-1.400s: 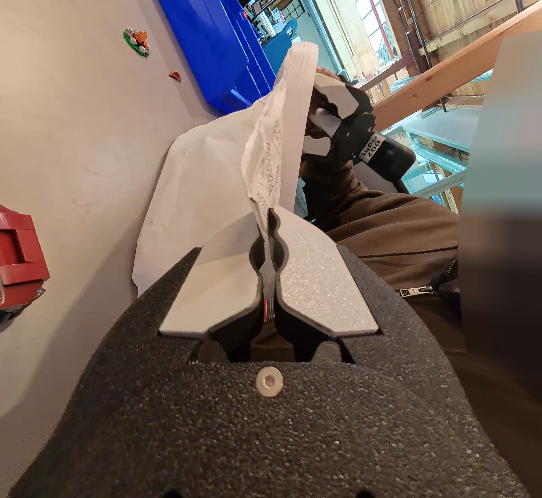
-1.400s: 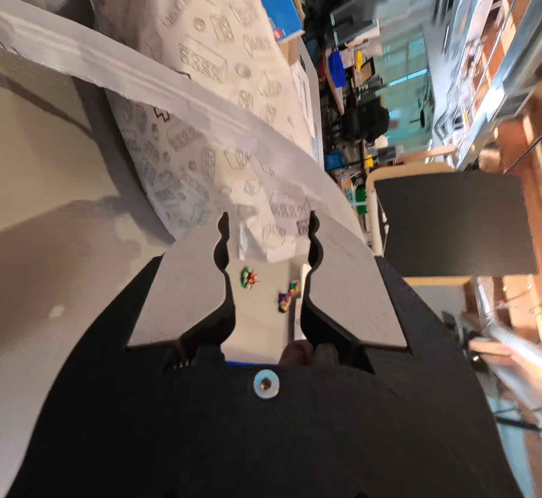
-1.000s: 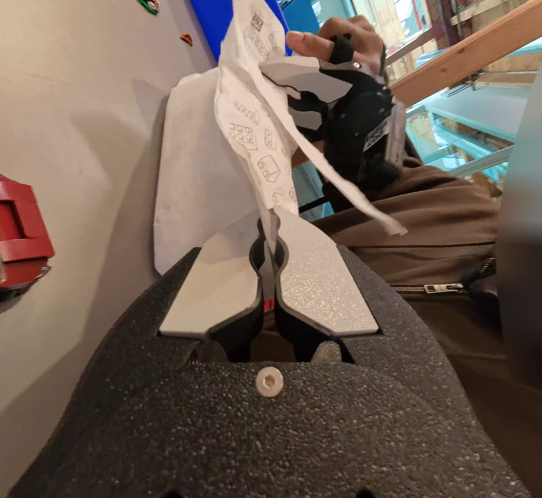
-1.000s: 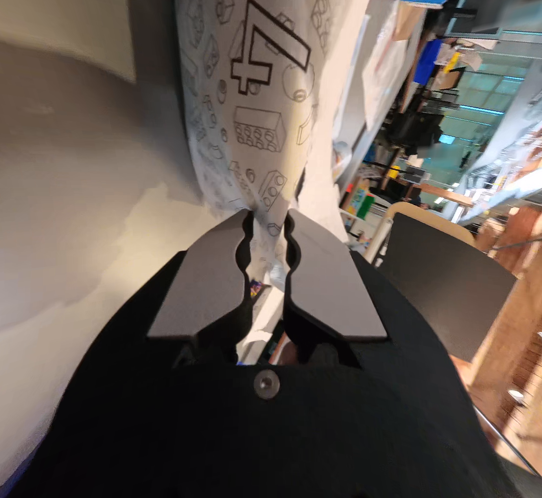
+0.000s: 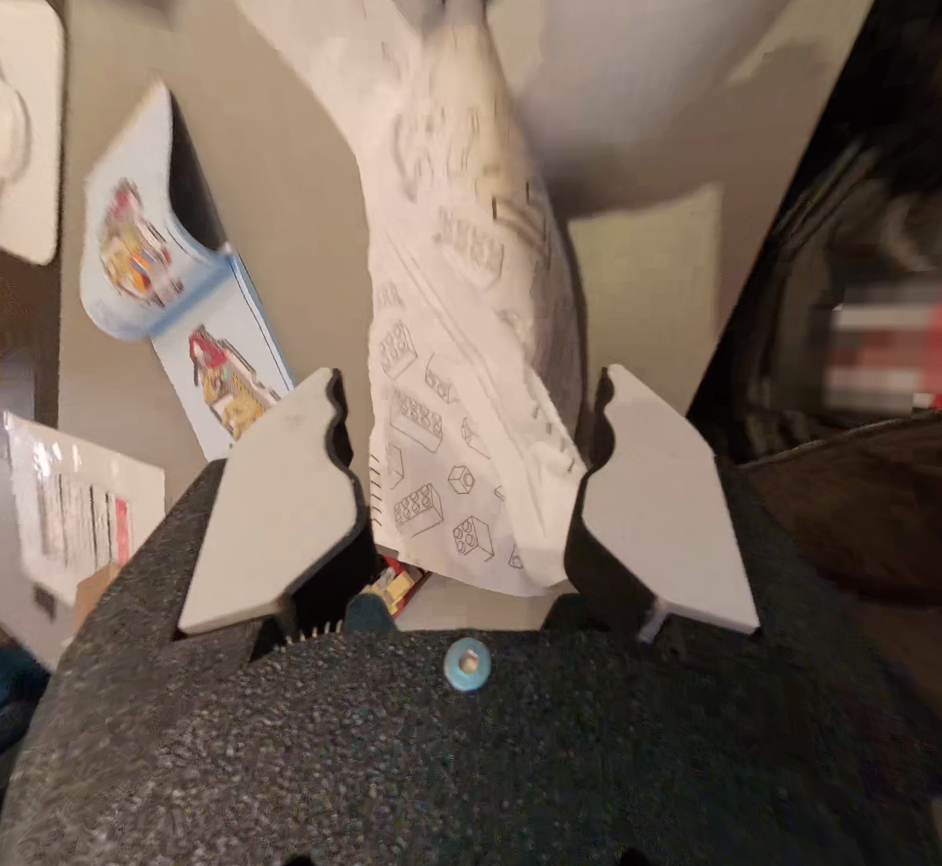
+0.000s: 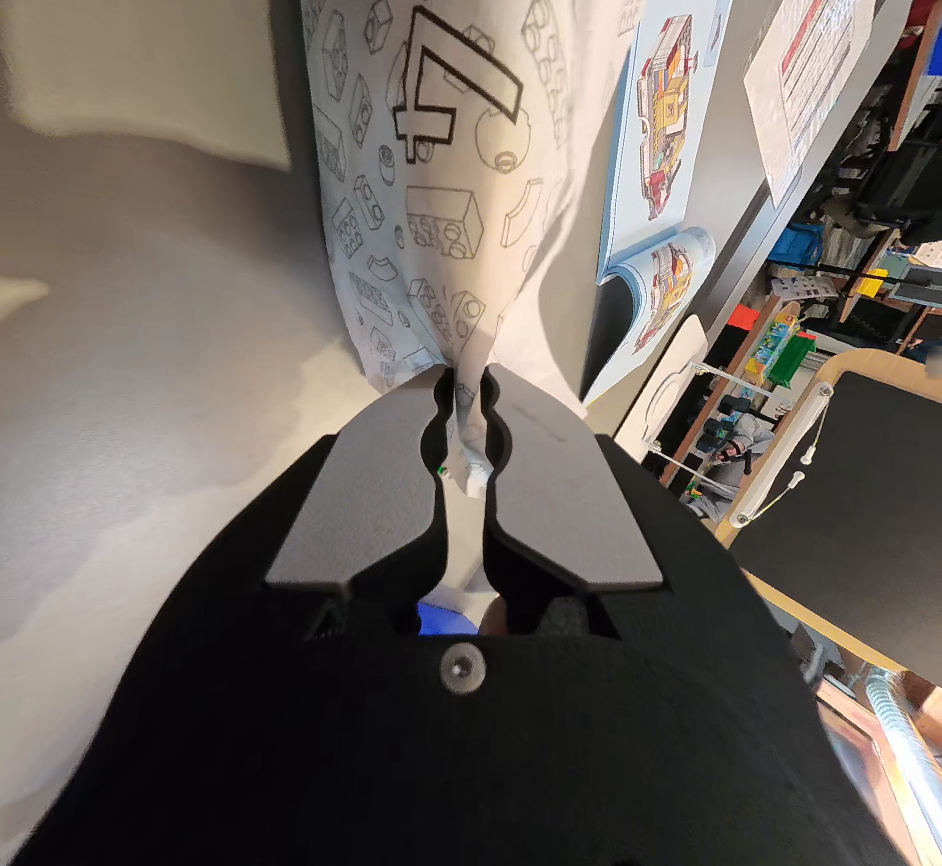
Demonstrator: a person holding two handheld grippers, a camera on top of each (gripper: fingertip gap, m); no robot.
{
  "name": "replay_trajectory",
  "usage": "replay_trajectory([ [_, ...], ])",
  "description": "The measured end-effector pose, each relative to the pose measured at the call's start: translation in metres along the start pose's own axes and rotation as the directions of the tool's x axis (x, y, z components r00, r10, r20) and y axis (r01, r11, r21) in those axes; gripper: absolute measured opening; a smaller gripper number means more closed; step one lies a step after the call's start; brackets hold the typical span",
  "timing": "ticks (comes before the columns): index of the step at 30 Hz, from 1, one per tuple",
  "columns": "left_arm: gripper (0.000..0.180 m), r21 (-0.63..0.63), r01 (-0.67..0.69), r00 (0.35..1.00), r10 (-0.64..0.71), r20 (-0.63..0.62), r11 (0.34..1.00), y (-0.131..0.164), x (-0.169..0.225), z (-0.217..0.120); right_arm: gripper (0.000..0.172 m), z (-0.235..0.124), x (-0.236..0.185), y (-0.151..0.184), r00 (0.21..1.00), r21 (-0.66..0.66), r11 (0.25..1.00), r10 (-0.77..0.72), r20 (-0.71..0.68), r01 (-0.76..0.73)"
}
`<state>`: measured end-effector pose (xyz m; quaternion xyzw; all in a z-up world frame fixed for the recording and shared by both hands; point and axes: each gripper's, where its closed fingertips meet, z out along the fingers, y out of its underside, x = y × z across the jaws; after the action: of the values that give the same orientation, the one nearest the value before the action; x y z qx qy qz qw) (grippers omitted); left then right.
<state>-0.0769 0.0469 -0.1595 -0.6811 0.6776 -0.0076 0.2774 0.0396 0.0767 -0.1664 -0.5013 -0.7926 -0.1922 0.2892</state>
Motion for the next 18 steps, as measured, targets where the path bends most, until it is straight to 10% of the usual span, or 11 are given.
replay_trajectory([
  [5,0.006,-0.019,0.036,0.991,-0.038,-0.126,0.999,0.021,0.007,0.019,0.007,-0.001,-0.005,0.007,0.996,0.069,0.995,0.071,0.047,-0.074],
  [18,0.001,0.044,0.081,0.976,-0.070,-0.208,0.996,0.010,0.011,0.018,0.053,-0.026,-0.003,-0.052,0.917,0.297,0.903,0.203,0.343,-0.311],
])
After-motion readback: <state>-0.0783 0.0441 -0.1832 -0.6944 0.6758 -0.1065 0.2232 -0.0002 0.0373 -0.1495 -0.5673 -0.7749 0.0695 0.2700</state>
